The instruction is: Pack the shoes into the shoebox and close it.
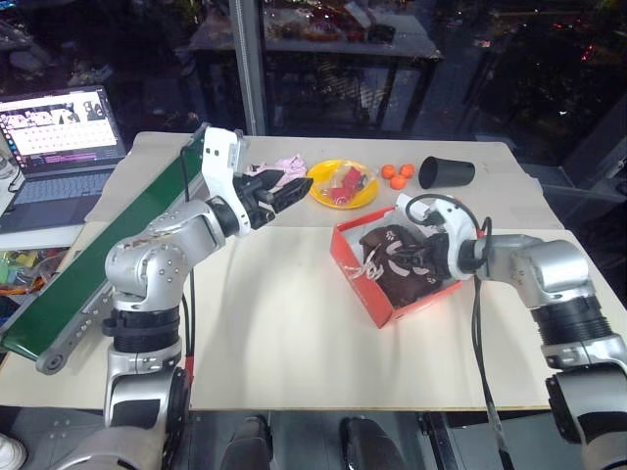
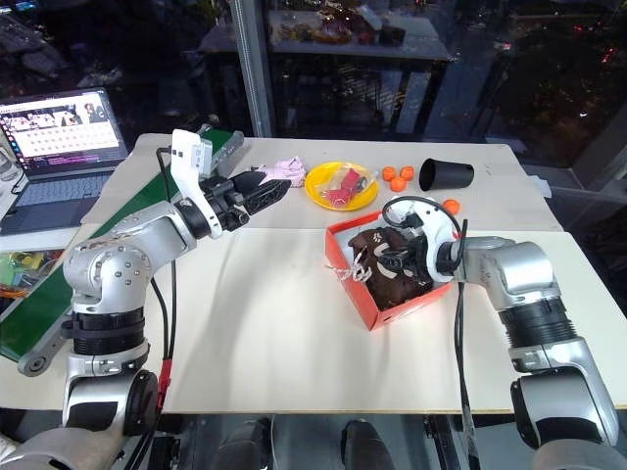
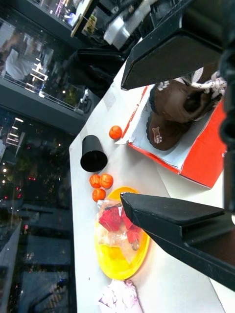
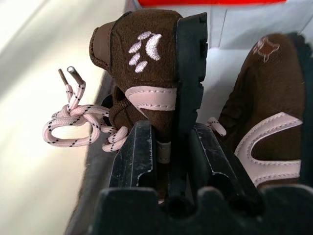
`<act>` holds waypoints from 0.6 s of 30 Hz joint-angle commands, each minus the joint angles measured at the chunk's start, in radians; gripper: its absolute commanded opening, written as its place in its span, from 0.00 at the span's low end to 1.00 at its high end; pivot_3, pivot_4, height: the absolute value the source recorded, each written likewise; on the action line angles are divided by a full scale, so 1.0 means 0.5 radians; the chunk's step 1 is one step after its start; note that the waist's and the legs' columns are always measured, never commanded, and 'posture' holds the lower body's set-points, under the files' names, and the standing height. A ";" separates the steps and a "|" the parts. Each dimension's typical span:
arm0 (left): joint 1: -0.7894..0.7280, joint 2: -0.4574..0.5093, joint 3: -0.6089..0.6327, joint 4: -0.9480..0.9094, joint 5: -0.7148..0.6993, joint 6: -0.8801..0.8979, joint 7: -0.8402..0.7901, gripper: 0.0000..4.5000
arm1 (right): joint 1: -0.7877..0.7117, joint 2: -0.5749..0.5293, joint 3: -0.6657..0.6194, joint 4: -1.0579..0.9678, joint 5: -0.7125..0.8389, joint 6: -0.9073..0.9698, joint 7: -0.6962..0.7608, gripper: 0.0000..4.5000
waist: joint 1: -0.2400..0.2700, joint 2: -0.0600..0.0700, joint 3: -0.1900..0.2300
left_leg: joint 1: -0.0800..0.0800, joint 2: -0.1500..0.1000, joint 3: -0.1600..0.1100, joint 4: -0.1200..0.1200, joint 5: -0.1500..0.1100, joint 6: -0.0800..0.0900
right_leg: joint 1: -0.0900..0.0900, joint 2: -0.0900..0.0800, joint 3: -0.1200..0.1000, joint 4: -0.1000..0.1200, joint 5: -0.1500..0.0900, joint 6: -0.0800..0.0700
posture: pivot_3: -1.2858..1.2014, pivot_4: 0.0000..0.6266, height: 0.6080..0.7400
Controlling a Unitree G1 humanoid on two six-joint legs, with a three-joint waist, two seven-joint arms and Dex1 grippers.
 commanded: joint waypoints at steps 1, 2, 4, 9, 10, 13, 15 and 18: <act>0.015 0.015 0.040 -0.136 -0.030 0.015 0.046 0.79 | -0.094 0.121 0.181 0.389 -0.260 -0.232 0.112 0.11 | -0.002 -0.001 -0.001 | 0.002 0.000 0.000 0.000 0.000 0.000 | 0.002 0.000 0.000 0.000 0.000 0.000 | 0.52 0.24 0.97; 0.022 0.012 0.043 -0.146 -0.033 0.019 0.056 0.79 | -0.124 0.149 0.196 0.472 -0.308 -0.280 0.133 0.11 | -0.005 -0.002 -0.001 | 0.004 0.000 0.000 0.000 0.000 0.000 | 0.004 0.000 0.000 0.000 0.000 0.000 | 0.52 0.24 0.97; 0.054 0.014 0.035 -0.192 -0.035 0.030 0.075 0.79 | -0.217 0.249 0.268 0.757 -0.458 -0.453 0.157 0.11 | -0.002 -0.002 -0.001 | 0.011 0.000 0.000 0.000 0.000 0.000 | 0.012 0.000 0.000 -0.002 -0.002 0.004 | 0.52 0.24 0.97; 0.095 0.019 0.036 -0.278 -0.040 0.066 0.112 0.79 | -0.375 0.474 0.311 1.366 -0.733 -0.815 0.103 0.11 | -0.012 -0.020 -0.016 | 0.034 0.000 0.000 -0.007 -0.002 0.000 | 0.034 0.000 -0.001 -0.013 -0.008 0.012 | 0.52 0.24 0.97; 0.096 0.018 0.042 -0.287 -0.044 0.075 0.119 0.79 | -0.391 0.506 0.292 1.450 -0.762 -0.859 0.088 0.11 | -0.012 -0.026 -0.019 | 0.035 0.001 0.000 -0.007 -0.002 0.000 | 0.035 0.000 -0.001 -0.013 -0.008 0.012 | 0.52 0.24 0.97; 0.099 0.022 0.050 -0.314 -0.057 0.097 0.133 0.79 | -0.418 0.567 0.266 1.623 -0.864 -0.992 0.027 0.11 | -0.012 -0.040 -0.032 | 0.038 0.001 0.000 -0.007 -0.002 0.000 | 0.038 0.000 -0.001 -0.013 -0.007 0.011 | 0.52 0.24 0.97; 0.099 0.027 0.053 -0.325 -0.059 0.108 0.138 0.79 | -0.435 0.606 0.211 1.685 -0.872 -1.018 0.004 0.11 | -0.012 -0.046 -0.038 | 0.041 0.001 0.000 -0.007 -0.010 -0.013 | 0.043 0.000 -0.001 -0.016 -0.007 0.010 | 0.52 0.24 0.97; 0.087 0.034 0.049 -0.321 -0.065 0.116 0.144 0.79 | -0.459 0.653 0.112 1.727 -0.857 -1.043 -0.036 0.38 | -0.015 -0.046 -0.038 | 0.063 0.002 0.000 -0.010 -0.012 -0.017 | 0.065 0.000 -0.001 -0.021 -0.014 -0.002 | 0.52 0.24 0.97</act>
